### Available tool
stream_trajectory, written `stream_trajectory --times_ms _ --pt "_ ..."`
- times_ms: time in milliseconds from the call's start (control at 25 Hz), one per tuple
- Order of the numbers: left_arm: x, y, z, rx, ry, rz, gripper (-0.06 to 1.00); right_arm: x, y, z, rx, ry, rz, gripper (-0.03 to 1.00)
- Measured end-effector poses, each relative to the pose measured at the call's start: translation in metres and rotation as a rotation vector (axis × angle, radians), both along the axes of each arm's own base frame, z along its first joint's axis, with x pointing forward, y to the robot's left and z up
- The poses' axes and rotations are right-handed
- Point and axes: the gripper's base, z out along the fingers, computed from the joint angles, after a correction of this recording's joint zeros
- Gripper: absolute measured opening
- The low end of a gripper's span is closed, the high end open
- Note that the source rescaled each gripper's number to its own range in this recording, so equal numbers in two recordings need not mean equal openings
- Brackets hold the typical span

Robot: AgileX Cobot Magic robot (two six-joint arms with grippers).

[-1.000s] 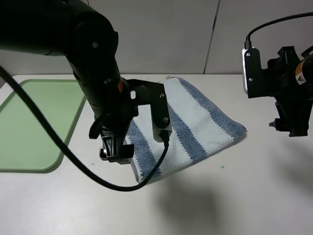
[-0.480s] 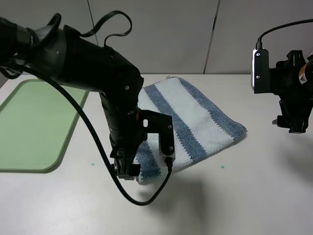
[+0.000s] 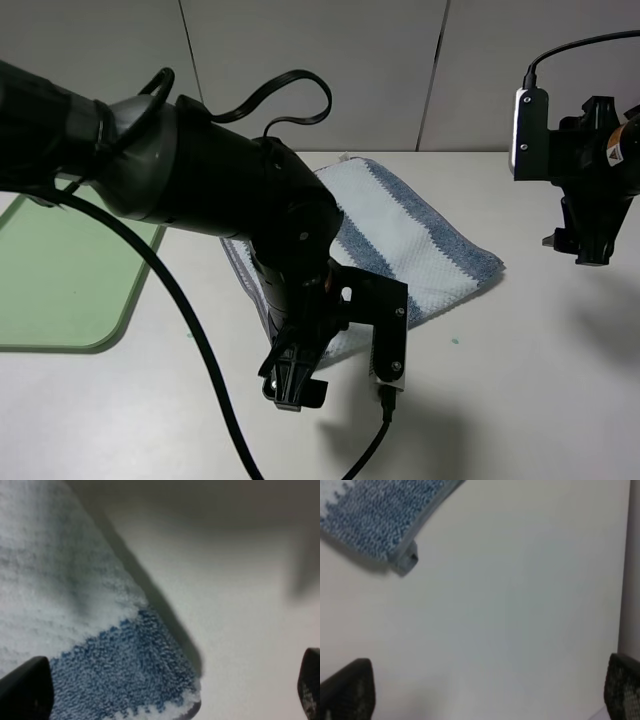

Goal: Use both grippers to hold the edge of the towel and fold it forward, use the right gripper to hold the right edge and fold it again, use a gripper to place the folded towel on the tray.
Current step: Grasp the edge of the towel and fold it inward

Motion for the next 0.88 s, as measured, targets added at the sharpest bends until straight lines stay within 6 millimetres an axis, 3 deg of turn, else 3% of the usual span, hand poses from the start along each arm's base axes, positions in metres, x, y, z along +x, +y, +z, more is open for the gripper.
stream_trajectory --times_ms 480,880 --pt "0.003 0.0 -0.04 0.088 0.02 -0.029 0.98 0.0 0.001 0.0 0.007 -0.006 0.002 1.0" --pt "0.007 -0.002 -0.043 0.091 -0.014 -0.029 0.94 0.0 0.001 0.0 0.013 -0.005 -0.002 1.0"
